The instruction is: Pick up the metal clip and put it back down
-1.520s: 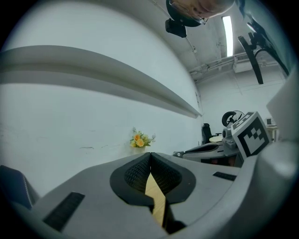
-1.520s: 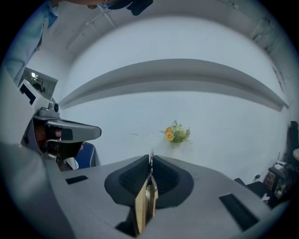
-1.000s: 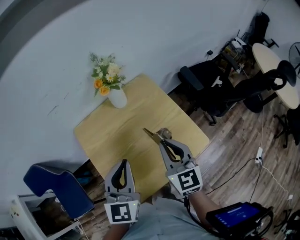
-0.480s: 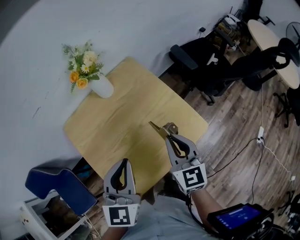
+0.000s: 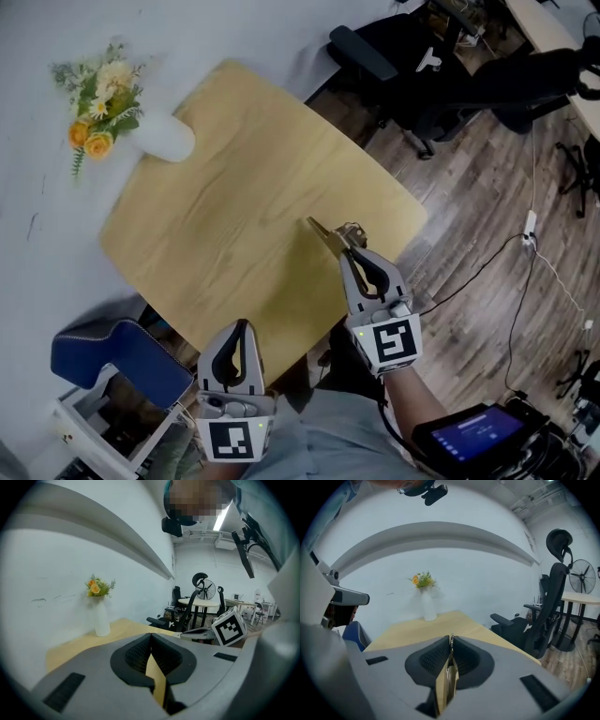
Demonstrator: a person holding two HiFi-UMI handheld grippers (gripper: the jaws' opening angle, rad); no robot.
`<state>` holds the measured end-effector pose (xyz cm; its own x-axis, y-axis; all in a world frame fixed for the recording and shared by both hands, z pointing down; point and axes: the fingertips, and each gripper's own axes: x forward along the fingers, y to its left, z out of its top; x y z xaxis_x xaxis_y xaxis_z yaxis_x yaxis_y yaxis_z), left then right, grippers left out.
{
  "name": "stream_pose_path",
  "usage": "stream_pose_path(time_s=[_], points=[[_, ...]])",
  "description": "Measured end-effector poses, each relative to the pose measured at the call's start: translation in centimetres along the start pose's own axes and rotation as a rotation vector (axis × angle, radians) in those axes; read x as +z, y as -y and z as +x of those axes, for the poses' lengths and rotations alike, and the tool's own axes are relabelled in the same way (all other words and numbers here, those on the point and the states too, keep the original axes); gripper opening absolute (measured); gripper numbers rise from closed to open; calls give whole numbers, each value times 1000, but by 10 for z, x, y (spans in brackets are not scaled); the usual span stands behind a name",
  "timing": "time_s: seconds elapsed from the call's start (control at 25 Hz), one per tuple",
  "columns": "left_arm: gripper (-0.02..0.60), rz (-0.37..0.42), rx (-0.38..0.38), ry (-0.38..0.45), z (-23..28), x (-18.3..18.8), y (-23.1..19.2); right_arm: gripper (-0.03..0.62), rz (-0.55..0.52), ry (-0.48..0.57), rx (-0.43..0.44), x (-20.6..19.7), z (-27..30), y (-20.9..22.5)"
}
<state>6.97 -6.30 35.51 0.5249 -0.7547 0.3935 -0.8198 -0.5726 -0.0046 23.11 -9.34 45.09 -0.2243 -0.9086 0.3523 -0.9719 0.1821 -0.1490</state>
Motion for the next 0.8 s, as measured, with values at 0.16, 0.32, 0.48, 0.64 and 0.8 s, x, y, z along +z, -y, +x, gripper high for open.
stream_pose_path(time_s=[0.16, 0.32, 0.48, 0.64, 0.8], points=[[18, -26, -9, -70, 7, -27, 1, 57, 38, -63, -12, -31, 5, 8], [18, -10, -18, -87, 20, -42, 0, 57, 55, -87, -22, -53, 11, 16], [18, -22, -23, -125, 23, -52, 1, 57, 83, -83, -32, -62, 12, 22], [18, -10, -29, -123, 27, -52, 4, 58, 88, -83, -40, -64, 14, 29], [18, -4, -26, -121, 25, -51, 7, 58, 75, -109, -63, -68, 13, 38]])
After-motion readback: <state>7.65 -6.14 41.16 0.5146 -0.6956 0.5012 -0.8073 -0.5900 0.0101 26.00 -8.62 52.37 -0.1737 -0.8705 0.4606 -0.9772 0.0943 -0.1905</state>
